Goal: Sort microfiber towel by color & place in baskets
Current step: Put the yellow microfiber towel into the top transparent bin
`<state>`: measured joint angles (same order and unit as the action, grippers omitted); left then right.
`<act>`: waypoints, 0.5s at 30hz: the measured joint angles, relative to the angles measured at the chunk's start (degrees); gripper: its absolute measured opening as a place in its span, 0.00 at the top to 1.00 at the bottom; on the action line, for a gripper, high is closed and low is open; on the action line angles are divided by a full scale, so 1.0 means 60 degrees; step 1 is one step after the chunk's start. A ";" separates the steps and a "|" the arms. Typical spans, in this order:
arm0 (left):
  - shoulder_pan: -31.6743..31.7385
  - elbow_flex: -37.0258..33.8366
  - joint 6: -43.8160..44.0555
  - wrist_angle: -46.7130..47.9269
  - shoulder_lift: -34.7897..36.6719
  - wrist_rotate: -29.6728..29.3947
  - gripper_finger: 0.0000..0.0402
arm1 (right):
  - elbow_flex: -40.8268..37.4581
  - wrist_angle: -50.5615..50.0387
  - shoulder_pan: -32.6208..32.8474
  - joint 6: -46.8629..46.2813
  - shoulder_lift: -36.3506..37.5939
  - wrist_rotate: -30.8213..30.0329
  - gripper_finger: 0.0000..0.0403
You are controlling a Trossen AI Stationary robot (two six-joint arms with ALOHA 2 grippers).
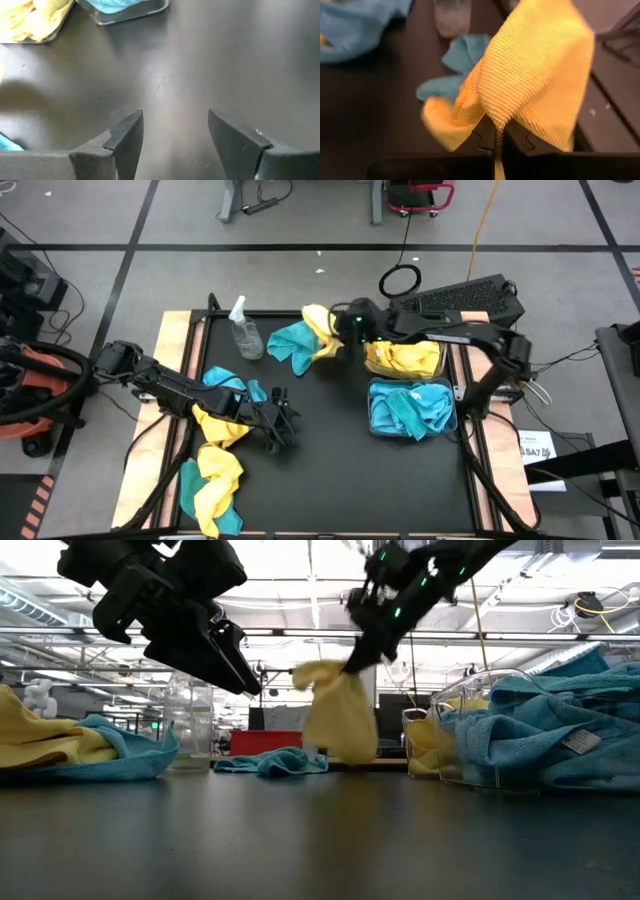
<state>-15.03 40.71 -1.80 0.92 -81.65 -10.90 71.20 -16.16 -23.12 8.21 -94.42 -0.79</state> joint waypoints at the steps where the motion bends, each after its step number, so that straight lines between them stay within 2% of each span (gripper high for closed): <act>1: 0.0000 0.0000 0.0000 -0.0001 0.0000 -0.0052 0.43 | 0.0000 -0.0067 0.0036 0.0000 0.0302 -0.0074 1.00; 15: 0.0000 0.0000 -0.0022 -0.0078 0.0000 -0.0094 0.43 | 0.0000 -0.1881 0.0133 -0.0329 0.3748 -0.0281 1.00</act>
<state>-15.03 40.71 -1.93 0.45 -81.65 -11.46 71.20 -27.45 -22.33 6.24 -71.93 -2.48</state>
